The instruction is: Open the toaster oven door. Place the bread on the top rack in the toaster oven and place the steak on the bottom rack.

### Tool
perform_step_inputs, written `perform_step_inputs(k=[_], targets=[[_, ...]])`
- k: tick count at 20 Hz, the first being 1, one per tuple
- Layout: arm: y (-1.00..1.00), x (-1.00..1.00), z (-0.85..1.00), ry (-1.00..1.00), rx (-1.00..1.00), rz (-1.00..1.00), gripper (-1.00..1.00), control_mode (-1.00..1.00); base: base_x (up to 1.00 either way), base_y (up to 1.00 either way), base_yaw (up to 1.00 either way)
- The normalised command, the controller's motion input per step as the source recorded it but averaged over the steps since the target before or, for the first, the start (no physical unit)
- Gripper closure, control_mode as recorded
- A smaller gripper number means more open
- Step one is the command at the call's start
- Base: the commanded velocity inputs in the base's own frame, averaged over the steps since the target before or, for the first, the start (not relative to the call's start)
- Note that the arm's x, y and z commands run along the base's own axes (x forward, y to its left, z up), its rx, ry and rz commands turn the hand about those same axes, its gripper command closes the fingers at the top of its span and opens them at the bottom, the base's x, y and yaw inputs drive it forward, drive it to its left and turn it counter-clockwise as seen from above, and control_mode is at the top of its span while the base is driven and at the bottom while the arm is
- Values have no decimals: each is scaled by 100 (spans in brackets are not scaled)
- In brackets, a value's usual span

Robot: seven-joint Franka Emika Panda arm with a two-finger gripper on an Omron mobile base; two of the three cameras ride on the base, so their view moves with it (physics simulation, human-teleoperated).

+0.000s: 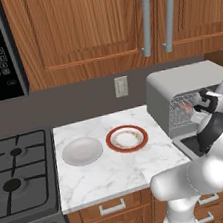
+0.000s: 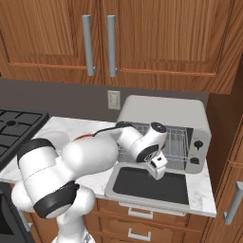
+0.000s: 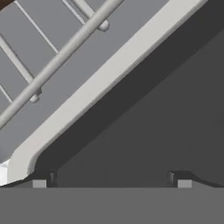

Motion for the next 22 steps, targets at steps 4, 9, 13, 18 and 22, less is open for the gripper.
perform_step_inputs(k=[4, 9, 13, 18, 22], targets=[[0, 0, -23, 0, 1, 0, -100, -100, 0, 0, 0], [0, 17, -14, 0, 0, 0, -100, -100, 0, 0, 0], [2, 29, -7, 0, 0, 0, -100, -100, 0, 0, 0], [0, 32, -10, 1, 0, 0, -100, -100, 0, 0, 0], [4, 33, -12, 3, 0, 0, -100, -100, 0, 0, 0]])
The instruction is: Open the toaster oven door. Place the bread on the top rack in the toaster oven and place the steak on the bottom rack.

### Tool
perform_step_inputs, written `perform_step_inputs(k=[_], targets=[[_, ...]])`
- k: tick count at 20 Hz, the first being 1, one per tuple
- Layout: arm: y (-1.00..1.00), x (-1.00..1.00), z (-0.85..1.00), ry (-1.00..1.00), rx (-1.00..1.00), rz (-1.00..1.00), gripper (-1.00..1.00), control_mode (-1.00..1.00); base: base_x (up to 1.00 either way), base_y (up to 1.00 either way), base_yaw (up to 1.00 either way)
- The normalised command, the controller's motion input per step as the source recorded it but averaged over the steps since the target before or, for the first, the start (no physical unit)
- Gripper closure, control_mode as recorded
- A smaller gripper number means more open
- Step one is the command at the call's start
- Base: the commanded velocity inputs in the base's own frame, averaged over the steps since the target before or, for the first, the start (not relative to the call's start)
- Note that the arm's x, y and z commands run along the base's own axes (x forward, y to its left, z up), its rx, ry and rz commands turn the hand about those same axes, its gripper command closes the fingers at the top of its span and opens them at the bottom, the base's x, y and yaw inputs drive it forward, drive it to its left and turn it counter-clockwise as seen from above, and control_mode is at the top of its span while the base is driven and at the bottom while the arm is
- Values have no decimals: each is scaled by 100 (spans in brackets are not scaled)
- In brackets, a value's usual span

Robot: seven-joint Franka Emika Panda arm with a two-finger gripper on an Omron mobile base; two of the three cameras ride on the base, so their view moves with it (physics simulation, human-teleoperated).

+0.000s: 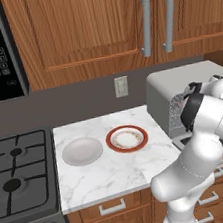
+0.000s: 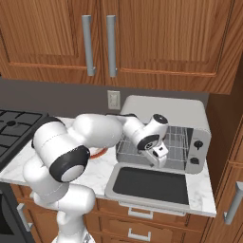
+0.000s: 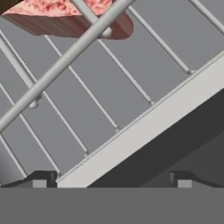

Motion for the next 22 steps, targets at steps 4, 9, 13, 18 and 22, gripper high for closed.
perform_step_inputs(k=[4, 9, 13, 18, 22], targets=[[9, 32, -16, 3, 0, 0, -100, -100, 0, 0, 0], [14, 35, -21, 2, 0, 0, -100, -100, 0, 0, 0], [10, 13, -6, 1, 0, 0, -100, -100, 0, 0, 0], [0, -34, 3, 0, 0, 0, -100, -100, 0, 0, 0], [0, -83, 18, 0, 0, 0, -100, -100, 0, 0, 0]])
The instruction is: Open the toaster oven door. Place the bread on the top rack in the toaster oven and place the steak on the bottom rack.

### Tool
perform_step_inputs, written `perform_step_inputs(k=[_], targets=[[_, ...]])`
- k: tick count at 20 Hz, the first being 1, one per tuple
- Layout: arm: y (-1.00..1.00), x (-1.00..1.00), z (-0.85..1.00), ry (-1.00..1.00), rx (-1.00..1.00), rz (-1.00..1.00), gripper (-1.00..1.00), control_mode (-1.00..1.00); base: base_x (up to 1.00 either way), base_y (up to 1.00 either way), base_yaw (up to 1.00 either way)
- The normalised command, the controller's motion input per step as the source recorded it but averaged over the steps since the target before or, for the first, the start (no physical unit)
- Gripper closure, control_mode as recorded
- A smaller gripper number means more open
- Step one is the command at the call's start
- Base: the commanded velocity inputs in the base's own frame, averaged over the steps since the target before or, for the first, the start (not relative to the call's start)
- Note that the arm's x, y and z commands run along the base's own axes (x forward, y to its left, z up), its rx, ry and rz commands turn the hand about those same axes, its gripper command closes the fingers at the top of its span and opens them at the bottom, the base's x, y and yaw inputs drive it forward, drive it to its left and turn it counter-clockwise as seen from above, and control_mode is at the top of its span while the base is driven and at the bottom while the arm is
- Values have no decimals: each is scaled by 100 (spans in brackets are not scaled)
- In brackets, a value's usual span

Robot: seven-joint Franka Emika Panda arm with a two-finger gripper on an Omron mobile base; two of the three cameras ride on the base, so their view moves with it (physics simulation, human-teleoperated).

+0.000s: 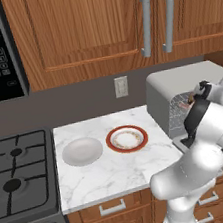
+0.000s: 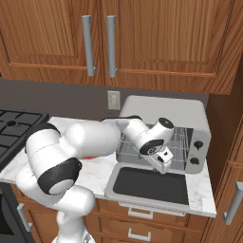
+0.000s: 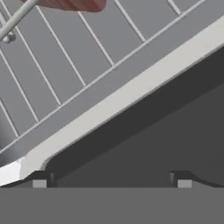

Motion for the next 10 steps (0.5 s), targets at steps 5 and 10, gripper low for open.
perform_step_inputs(k=[5, 10], targets=[[0, -94, 38, 0, 0, 0, -100, -100, 0, 0, 0], [20, -100, 59, 0, -6, 7, -100, -100, 0, 0, 0]])
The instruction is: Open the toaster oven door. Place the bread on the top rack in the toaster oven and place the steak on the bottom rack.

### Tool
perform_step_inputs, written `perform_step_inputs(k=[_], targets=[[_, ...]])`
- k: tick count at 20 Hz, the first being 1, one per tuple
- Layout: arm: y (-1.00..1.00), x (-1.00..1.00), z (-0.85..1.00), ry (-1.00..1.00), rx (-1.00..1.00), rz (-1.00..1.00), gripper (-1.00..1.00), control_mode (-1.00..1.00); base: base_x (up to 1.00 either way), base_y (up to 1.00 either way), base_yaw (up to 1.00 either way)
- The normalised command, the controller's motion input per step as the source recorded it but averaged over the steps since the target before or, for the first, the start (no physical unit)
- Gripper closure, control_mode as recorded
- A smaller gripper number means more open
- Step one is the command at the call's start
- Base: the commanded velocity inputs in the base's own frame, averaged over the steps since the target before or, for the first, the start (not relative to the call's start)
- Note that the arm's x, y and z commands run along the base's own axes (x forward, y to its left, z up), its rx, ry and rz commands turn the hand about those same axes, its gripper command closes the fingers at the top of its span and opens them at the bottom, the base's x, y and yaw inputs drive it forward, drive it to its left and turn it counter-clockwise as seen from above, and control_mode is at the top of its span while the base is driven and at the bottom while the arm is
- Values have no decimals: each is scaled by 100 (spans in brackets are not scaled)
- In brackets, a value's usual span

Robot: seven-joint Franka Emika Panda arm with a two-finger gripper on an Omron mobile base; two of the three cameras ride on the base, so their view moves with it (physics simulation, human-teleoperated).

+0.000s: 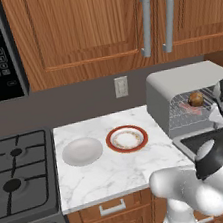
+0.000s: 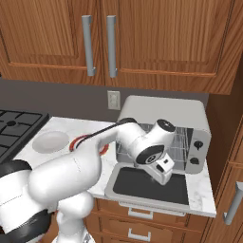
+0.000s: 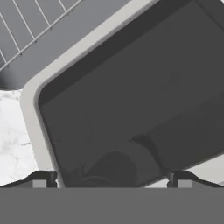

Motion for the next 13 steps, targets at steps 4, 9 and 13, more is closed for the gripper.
perform_step_inputs(k=[4, 9, 13], targets=[[80, -93, 48, 0, -20, 7, -100, -100, 0, 0, 0], [100, -63, 27, 0, -18, 4, -100, -100, 0, 0, 0], [100, -58, 4, 0, 0, 0, -100, -100, 0, 0, 0]])
